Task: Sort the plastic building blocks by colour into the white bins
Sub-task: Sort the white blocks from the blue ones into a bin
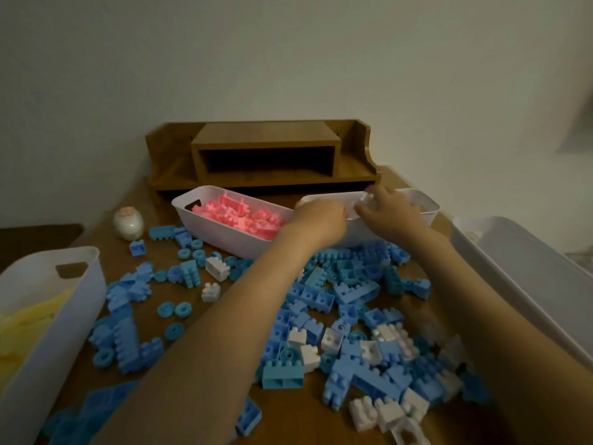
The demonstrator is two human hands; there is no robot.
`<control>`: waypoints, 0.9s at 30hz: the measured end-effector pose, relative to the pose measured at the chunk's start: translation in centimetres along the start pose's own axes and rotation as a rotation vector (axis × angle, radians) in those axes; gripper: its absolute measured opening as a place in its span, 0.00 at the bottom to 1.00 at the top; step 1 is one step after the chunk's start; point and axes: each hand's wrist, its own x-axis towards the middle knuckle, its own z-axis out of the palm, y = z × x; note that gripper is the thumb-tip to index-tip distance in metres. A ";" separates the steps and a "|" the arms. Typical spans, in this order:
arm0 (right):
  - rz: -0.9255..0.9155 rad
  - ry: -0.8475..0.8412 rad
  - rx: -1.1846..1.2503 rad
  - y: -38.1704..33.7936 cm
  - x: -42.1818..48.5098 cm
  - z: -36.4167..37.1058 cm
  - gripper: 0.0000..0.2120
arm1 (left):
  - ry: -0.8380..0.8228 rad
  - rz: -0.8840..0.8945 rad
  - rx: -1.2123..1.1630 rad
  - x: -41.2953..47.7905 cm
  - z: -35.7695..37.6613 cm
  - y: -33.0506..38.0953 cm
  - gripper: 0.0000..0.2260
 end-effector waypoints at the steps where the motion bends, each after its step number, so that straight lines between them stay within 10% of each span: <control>1: -0.046 -0.020 0.023 -0.1 -0.1 0.1 0.23 | -0.026 0.010 -0.017 0.1 -0.2 0.3 0.15; 10: -0.032 -0.295 -0.525 -0.1 -1.0 -1.0 0.23 | 0.008 -0.042 -0.554 -0.1 -2.2 0.6 0.16; 15: -0.015 -0.192 -0.439 -0.9 -1.9 -1.6 0.23 | 0.020 0.023 -0.791 -1.9 -1.7 2.3 0.17; 27: -0.333 -0.187 -0.010 -6.5 -7.6 -1.2 0.26 | -0.010 -0.243 -0.348 -12.3 -2.7 -1.5 0.27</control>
